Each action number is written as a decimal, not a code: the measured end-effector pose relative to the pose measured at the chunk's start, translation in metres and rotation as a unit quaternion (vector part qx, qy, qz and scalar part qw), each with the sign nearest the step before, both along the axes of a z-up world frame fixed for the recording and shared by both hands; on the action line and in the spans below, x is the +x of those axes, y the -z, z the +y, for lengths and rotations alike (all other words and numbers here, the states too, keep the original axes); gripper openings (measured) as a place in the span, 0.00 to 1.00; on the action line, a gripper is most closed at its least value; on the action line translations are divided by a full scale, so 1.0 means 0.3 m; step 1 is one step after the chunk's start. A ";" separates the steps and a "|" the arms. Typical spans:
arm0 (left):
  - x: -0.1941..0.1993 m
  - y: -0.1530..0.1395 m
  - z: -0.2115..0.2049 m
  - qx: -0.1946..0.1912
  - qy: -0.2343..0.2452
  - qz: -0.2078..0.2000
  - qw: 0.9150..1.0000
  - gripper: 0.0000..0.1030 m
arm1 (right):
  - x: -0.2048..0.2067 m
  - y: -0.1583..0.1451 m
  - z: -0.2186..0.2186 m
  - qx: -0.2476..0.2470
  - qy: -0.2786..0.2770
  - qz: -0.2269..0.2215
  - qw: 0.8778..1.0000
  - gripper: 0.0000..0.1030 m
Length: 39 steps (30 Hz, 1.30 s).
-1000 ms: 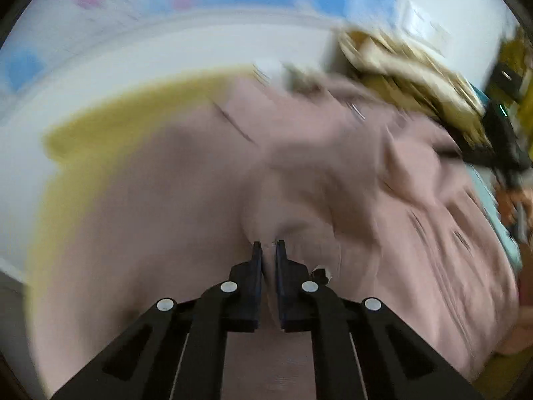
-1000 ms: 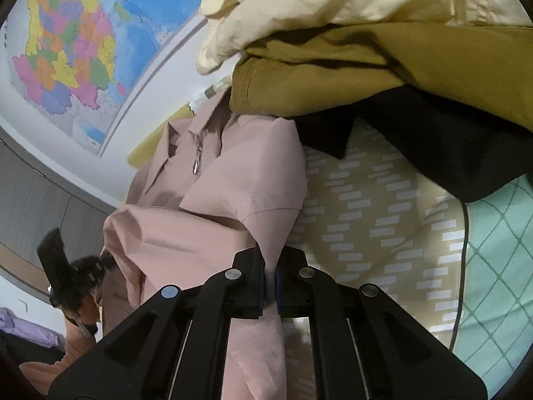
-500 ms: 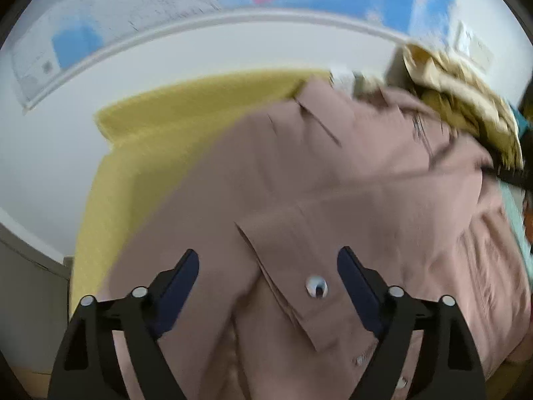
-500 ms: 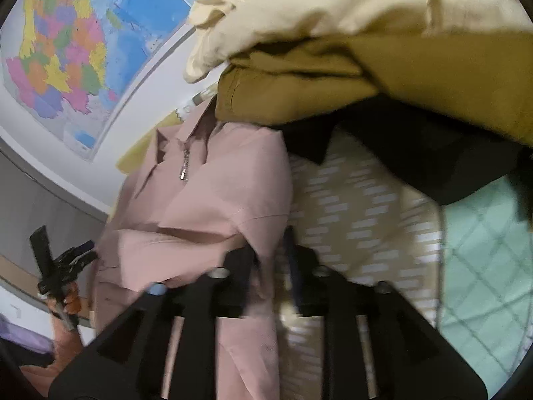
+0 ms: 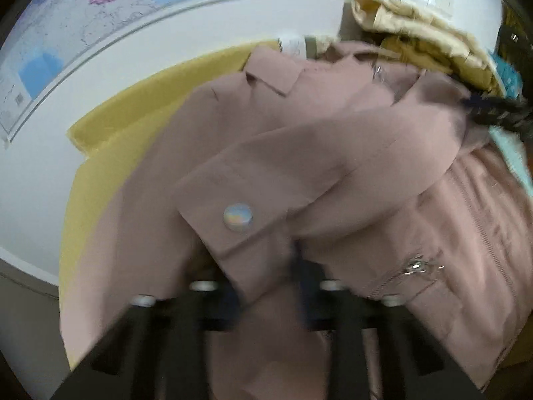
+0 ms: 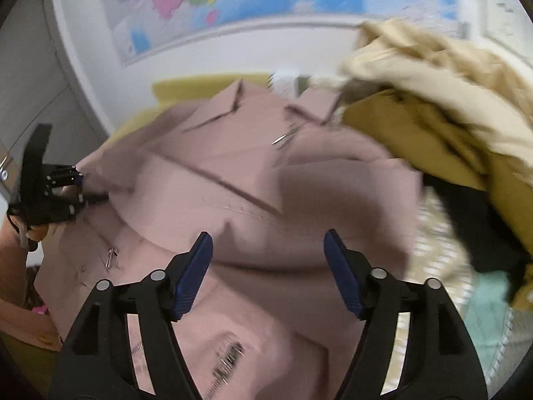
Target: Fold large clothes
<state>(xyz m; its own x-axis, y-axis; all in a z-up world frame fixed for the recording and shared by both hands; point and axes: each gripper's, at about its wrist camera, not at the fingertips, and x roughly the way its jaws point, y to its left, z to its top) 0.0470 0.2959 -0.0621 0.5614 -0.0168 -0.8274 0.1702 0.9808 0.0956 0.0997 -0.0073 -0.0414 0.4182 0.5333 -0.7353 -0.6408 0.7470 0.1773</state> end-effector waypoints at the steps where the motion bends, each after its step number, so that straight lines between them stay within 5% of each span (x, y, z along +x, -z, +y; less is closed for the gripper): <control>1: -0.019 -0.021 0.011 -0.013 -0.003 -0.008 1.000 0.12 | 0.001 0.023 0.041 -0.012 -0.021 0.008 1.000 0.44; 3: -0.067 -0.064 0.042 -0.055 -0.001 -0.020 0.998 0.11 | -0.032 0.049 0.093 -0.030 -0.068 0.021 0.997 0.10; 6: -0.119 -0.062 0.041 -0.037 0.009 -0.017 0.999 0.19 | -0.101 0.084 0.128 -0.070 -0.118 0.027 0.990 0.08; 7: -0.124 -0.047 0.034 -0.016 0.011 -0.007 1.000 0.32 | -0.108 0.091 0.126 -0.076 -0.122 0.031 0.989 0.08; 8: -0.128 -0.033 0.033 -0.001 0.008 -0.001 1.000 0.55 | -0.106 0.090 0.119 -0.076 -0.119 0.036 0.989 0.10; 10: -0.124 -0.020 0.045 -0.005 -0.002 0.001 1.000 0.73 | -0.082 0.062 0.091 -0.042 -0.111 0.048 0.992 0.13; 13: -0.091 -0.034 0.062 -0.047 -0.009 -0.011 0.999 0.74 | -0.019 -0.011 0.068 0.006 -0.074 0.029 0.997 0.39; 15: -0.058 -0.033 0.068 -0.061 -0.018 -0.005 0.998 0.74 | 0.042 -0.040 0.087 0.001 -0.027 -0.008 1.000 0.76; 18: -0.005 -0.006 0.070 -0.059 -0.038 0.012 0.997 0.73 | 0.123 -0.020 0.148 -0.036 -0.006 -0.031 0.999 0.76; 20: 0.018 0.015 0.073 -0.056 -0.046 0.021 0.997 0.59 | 0.178 0.039 0.219 -0.100 -0.016 -0.038 0.994 0.73; 22: 0.036 0.025 0.068 -0.049 -0.049 0.019 0.997 0.50 | 0.200 0.093 0.249 -0.132 -0.025 -0.034 0.990 0.59; 23: 0.041 0.022 0.067 -0.045 -0.051 0.015 0.998 0.44 | 0.208 0.112 0.259 -0.143 -0.033 -0.034 0.989 0.35; 24: 0.043 0.015 0.065 -0.039 -0.053 0.007 0.998 0.41 | 0.219 0.112 0.254 -0.137 -0.033 -0.032 0.989 0.00; 28: 0.055 -0.035 0.056 -0.022 -0.057 -0.031 0.998 0.32 | 0.261 0.034 0.139 -0.071 0.019 -0.014 0.997 0.01; 30: 0.075 -0.052 0.054 -0.018 -0.058 -0.053 0.997 0.37 | 0.271 0.007 0.069 -0.046 0.048 -0.004 0.998 0.01; 32: 0.114 -0.032 0.049 0.000 -0.063 -0.046 0.997 0.59 | 0.258 -0.007 0.033 -0.049 0.082 -0.014 0.995 0.01; 33: 0.135 -0.019 0.052 0.012 -0.074 -0.036 0.997 0.61 | 0.260 -0.004 0.026 -0.055 0.094 -0.015 0.994 0.02; 35: 0.135 -0.025 0.082 -0.003 -0.081 -0.030 0.996 0.61 | 0.266 0.017 0.026 -0.056 0.091 0.011 0.994 0.11; 36: 0.122 -0.040 0.101 -0.012 -0.087 -0.036 0.996 0.65 | 0.257 0.026 0.036 -0.060 0.083 0.019 0.995 0.23; 39: 0.011 -0.118 0.208 -0.034 -0.121 -0.078 0.989 0.73 | 0.203 0.004 0.053 -0.052 0.077 -0.004 0.996 0.46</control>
